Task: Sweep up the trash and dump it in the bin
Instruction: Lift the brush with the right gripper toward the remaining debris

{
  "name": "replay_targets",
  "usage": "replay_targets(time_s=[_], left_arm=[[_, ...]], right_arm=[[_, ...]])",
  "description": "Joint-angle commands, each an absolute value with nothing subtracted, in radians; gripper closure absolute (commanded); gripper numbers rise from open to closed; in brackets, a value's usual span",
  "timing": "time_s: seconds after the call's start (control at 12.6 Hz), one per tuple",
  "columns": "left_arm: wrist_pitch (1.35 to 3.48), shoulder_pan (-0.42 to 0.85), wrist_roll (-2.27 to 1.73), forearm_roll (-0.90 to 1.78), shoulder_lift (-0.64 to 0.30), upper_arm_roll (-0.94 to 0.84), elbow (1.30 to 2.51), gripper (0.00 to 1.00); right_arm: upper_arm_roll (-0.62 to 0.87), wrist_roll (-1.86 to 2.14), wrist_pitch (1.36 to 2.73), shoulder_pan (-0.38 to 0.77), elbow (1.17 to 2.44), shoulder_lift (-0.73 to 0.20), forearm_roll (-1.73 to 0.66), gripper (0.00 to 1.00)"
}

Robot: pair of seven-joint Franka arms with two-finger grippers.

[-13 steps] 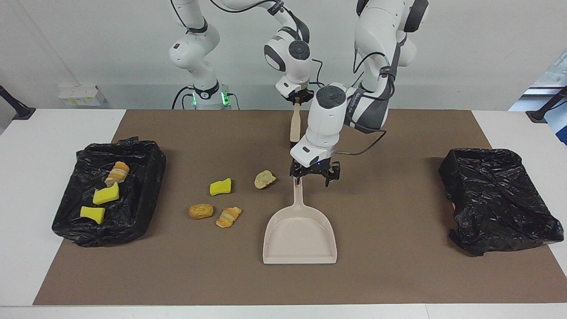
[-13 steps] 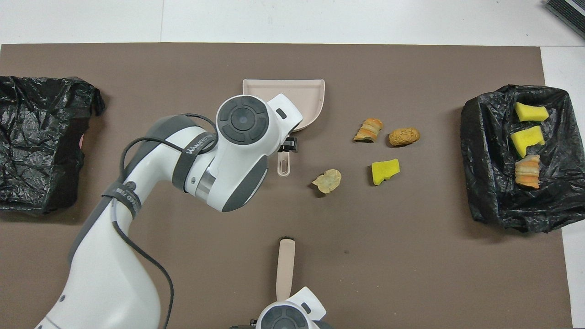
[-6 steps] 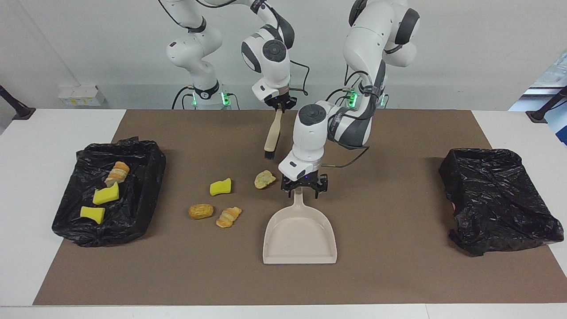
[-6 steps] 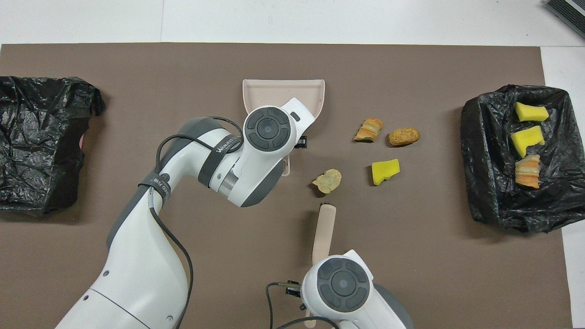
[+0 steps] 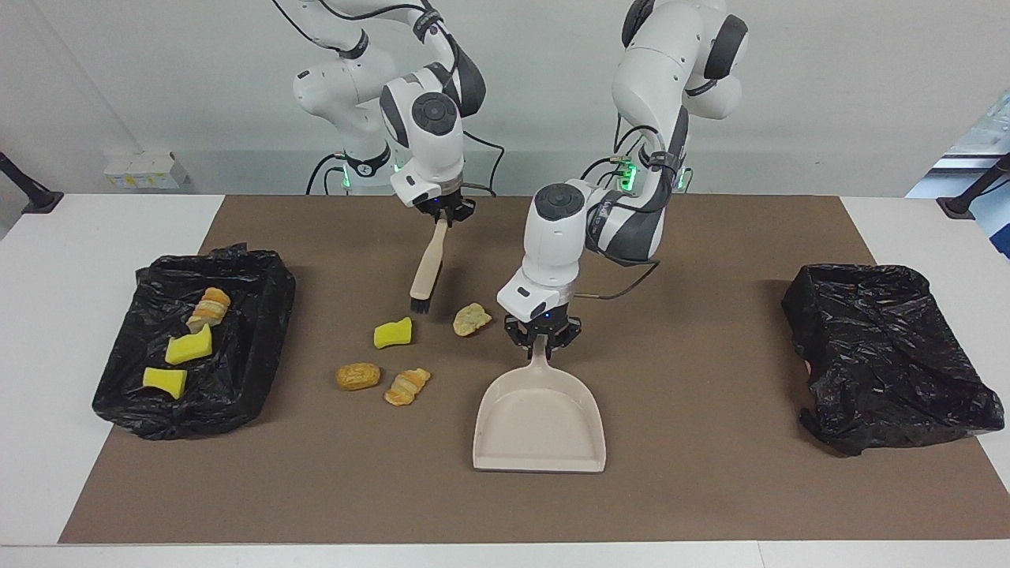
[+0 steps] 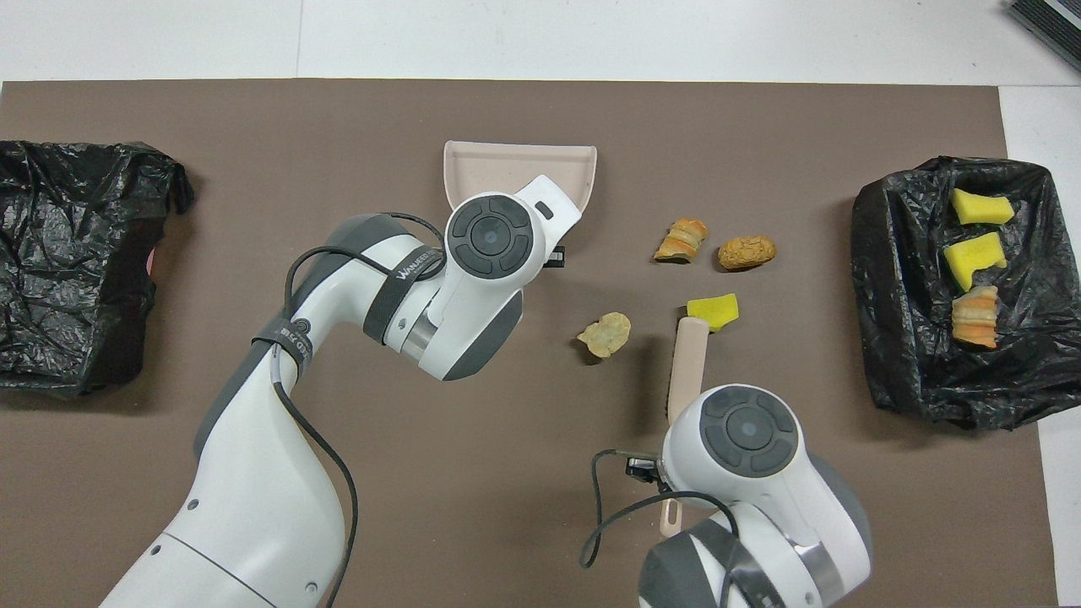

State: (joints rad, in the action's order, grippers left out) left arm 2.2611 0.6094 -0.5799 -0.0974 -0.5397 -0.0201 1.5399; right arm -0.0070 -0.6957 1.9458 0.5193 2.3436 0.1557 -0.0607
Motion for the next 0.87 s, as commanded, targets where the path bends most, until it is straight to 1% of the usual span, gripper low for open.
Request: replay_targets(time_s=[0.0, 0.16, 0.32, 0.47, 0.63, 0.79], left_arm=[[2.267, 0.604, -0.571, -0.103, -0.529, -0.015, 1.531, 1.0], [2.243, 0.598, -0.546, -0.106, -0.496, -0.011, 1.54, 1.0], [2.156, 0.584, -0.43, -0.106, -0.43, -0.011, 1.574, 1.0], [2.044, 0.581, -0.289, -0.106, -0.352, -0.011, 1.635, 1.0], [2.025, 0.58, -0.171, -0.112, -0.322, -0.009, 1.687, 1.0], [2.025, 0.578, -0.063, -0.112, -0.314, -0.009, 1.701, 1.0]], right_arm=[[0.005, -0.608, 1.93, 0.428, 2.313, 0.154, 0.003, 1.0], [0.005, -0.533, 1.934, 0.367, 2.295, 0.129, 0.072, 1.0], [0.005, -0.39, 1.94, 0.286, 2.243, 0.083, 0.17, 1.0], [0.005, -0.22, 1.971, 0.195, 2.195, 0.037, 0.231, 1.0], [0.005, -0.126, 2.005, 0.144, 2.143, -0.041, 0.332, 1.0], [0.005, -0.118, 2.064, 0.112, 2.129, -0.104, 0.391, 1.0]])
